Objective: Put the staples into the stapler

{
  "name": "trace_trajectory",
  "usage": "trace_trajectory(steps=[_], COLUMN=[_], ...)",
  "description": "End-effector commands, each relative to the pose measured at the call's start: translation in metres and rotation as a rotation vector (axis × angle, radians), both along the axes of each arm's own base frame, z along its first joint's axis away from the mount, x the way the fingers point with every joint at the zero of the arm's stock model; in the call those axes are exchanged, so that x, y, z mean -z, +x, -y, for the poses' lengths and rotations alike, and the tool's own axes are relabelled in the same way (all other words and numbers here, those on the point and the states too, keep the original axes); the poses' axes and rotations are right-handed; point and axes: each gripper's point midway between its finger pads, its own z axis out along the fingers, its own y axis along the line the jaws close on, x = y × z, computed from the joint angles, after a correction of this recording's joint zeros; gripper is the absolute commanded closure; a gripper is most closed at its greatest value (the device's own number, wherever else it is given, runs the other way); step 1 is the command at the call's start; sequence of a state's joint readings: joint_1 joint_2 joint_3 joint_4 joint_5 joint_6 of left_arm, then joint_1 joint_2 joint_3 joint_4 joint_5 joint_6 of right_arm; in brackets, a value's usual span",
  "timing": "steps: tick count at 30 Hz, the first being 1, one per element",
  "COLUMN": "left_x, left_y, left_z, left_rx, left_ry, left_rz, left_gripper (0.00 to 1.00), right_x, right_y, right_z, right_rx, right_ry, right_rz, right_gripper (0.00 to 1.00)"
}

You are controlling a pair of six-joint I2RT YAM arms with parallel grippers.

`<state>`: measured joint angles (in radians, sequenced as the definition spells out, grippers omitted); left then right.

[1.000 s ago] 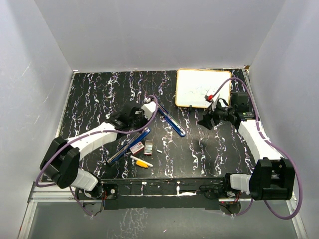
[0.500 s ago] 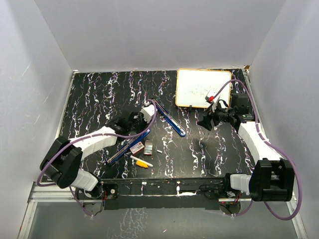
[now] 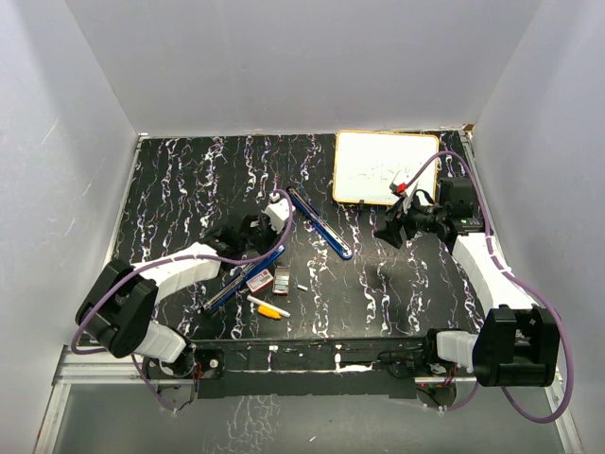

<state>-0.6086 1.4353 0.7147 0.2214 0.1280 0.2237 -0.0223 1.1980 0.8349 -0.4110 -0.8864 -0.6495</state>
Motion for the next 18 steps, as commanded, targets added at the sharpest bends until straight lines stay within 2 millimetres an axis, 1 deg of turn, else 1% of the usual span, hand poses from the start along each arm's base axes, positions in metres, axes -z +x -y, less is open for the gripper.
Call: trace_trajectory(steps=[1, 18], left_x=[-0.0057, 0.0009], left_y=[0.0011, 0.0046], left_z=[0.0028, -0.0036], left_rx=[0.010, 0.001], left_ry=[-0.040, -0.039], left_rz=[0.012, 0.005], left_gripper=[1.00, 1.00], right_x=[-0.0131, -0.0146], right_y=[0.0019, -0.0012], right_z=[-0.0016, -0.0032], right_rx=[-0.013, -0.024], right_ry=[0.015, 0.021], right_rz=[0.057, 0.063], right_gripper=[0.29, 0.29])
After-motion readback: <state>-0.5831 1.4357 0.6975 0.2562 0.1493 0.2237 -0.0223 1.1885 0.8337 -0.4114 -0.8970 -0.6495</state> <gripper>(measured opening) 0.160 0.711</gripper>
